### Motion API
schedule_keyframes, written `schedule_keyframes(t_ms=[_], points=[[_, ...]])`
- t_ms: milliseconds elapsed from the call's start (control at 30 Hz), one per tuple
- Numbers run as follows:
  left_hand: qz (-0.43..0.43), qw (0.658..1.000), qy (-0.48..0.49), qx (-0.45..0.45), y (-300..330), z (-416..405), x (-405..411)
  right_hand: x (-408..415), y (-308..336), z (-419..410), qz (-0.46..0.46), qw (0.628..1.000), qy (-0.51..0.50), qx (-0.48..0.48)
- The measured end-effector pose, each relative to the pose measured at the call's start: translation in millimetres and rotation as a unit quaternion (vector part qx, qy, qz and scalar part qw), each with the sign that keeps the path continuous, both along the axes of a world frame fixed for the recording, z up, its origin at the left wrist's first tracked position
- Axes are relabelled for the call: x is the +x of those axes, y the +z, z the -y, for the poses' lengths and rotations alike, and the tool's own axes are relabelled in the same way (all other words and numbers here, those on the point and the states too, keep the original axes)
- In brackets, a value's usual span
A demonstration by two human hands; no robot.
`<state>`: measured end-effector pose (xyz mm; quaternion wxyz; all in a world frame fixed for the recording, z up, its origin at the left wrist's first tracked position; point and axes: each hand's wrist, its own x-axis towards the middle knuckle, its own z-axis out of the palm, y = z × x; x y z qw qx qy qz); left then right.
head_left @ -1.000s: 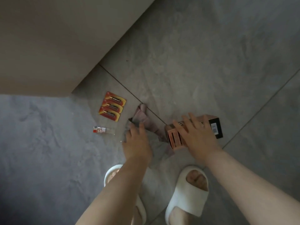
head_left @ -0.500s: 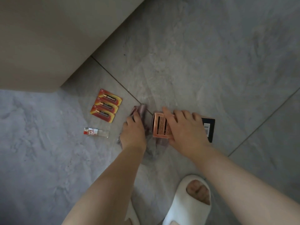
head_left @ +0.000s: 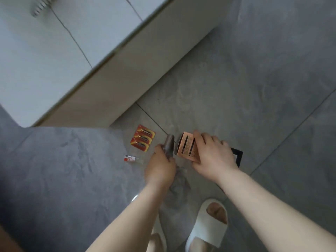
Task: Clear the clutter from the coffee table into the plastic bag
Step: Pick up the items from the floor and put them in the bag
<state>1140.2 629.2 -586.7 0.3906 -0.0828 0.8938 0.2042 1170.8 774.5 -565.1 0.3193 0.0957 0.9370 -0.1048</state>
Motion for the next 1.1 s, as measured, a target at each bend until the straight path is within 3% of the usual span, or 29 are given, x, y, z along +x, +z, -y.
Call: schedule_keyframes(t_ms=[333,667,933,1100], points=[[-0.089,0.993,0.061,0.048,206,26,-38,-52,206,15,-0.066,0.997,0.022,-0.036],[-0.186,0.968,0.159,0.053,407,115,-81,-96,415,84,-0.127,0.989,0.062,-0.053],[-0.202,0.944,0.249,0.071,521,178,-108,-140,530,136,-0.178,0.976,0.032,-0.12],[-0.226,0.918,0.32,0.061,561,211,-105,-157,570,163,-0.18,0.969,0.076,-0.148]])
